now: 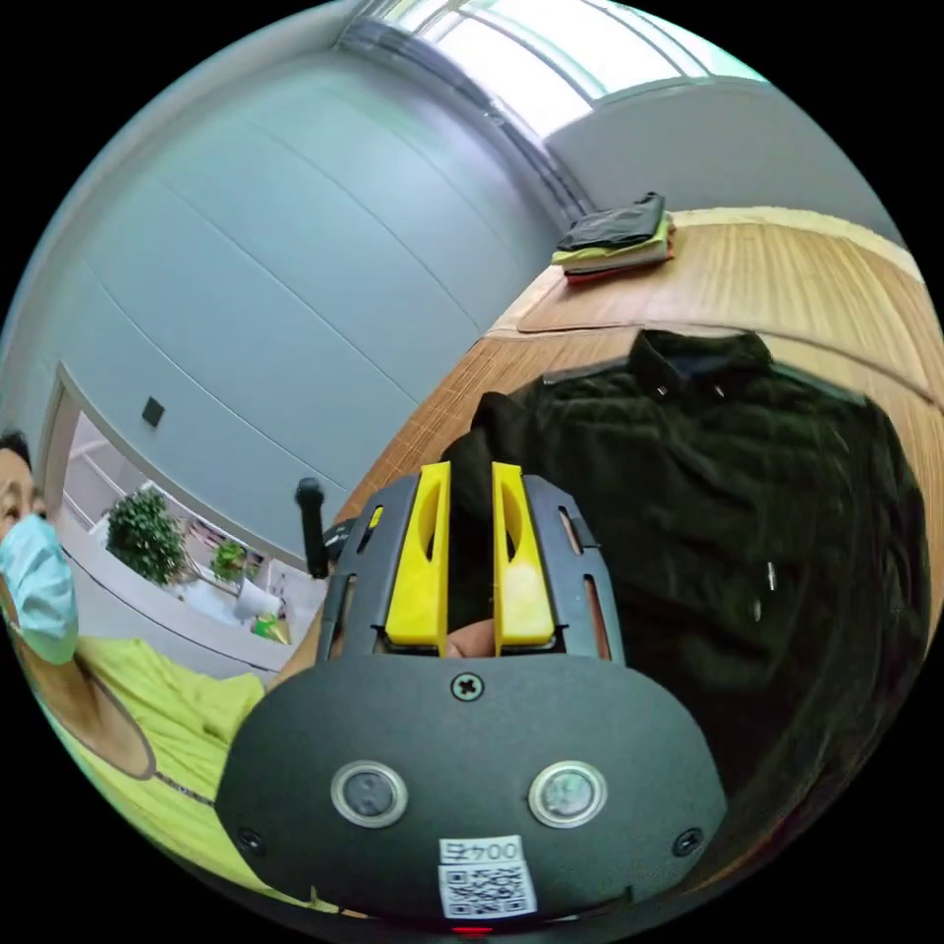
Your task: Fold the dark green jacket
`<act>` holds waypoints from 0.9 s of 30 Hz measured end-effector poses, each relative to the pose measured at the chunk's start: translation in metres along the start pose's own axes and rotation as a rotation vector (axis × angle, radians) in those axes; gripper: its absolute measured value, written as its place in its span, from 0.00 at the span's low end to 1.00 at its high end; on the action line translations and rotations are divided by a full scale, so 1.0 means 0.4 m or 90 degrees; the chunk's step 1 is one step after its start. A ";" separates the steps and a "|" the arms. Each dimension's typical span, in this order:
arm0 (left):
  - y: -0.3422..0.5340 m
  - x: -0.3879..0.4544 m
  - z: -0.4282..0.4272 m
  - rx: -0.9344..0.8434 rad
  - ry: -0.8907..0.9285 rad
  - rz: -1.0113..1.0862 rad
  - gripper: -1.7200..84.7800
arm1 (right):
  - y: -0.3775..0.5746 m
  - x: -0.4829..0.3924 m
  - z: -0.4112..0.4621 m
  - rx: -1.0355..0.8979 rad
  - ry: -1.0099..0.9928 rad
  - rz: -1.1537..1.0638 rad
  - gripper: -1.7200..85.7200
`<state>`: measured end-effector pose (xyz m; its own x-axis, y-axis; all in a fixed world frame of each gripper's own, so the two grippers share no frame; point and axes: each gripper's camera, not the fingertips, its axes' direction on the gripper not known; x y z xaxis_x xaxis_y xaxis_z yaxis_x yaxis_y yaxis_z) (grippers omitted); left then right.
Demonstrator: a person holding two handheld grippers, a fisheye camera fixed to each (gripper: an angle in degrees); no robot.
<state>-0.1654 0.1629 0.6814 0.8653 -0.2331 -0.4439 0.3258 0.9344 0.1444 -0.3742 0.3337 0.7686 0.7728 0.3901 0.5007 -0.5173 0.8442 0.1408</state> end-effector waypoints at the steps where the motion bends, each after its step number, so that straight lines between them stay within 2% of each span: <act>1: 0.001 0.002 -0.002 0.008 0.002 0.001 0.10 | -0.087 -0.010 0.073 -0.031 0.026 -0.029 0.12; 6: 0.001 0.012 0.052 -0.045 0.018 0.001 0.08 | -0.301 -0.003 0.329 -0.144 0.095 -0.062 0.13; 11: 0.010 0.024 0.077 -0.064 0.015 -0.003 0.05 | -0.379 0.048 0.445 -0.185 0.023 0.002 0.14; 14: 0.016 0.022 0.088 -0.068 0.024 -0.014 0.04 | -0.396 0.071 0.498 -0.267 -0.027 0.037 0.07; 18: 0.026 0.013 0.099 -0.069 0.027 -0.042 0.03 | -0.421 -0.029 0.424 -0.167 0.127 -0.109 0.03; 19: 0.026 0.014 0.102 -0.072 0.025 -0.045 0.03 | -0.416 -0.048 0.407 -0.106 0.173 -0.117 0.02; 21: 0.028 0.023 0.112 -0.080 0.014 -0.041 0.03 | -0.406 -0.042 0.410 -0.059 0.223 -0.090 0.02; 24: 0.032 0.025 0.123 -0.084 0.020 -0.039 0.03 | -0.377 -0.004 0.466 -0.152 0.223 -0.043 0.04; 26: 0.036 0.018 0.128 -0.082 0.034 -0.045 0.03 | -0.357 -0.008 0.424 -0.103 0.164 -0.037 0.07; 27: 0.038 0.017 0.130 -0.079 0.037 -0.047 0.03 | -0.357 0.005 0.395 -0.084 0.095 -0.009 0.11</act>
<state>-0.1347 0.1613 0.7267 0.8157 -0.2897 -0.5008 0.3347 0.9423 0.0002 -0.3569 0.1558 0.8843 0.8305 0.4196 0.3663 -0.4608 0.8870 0.0288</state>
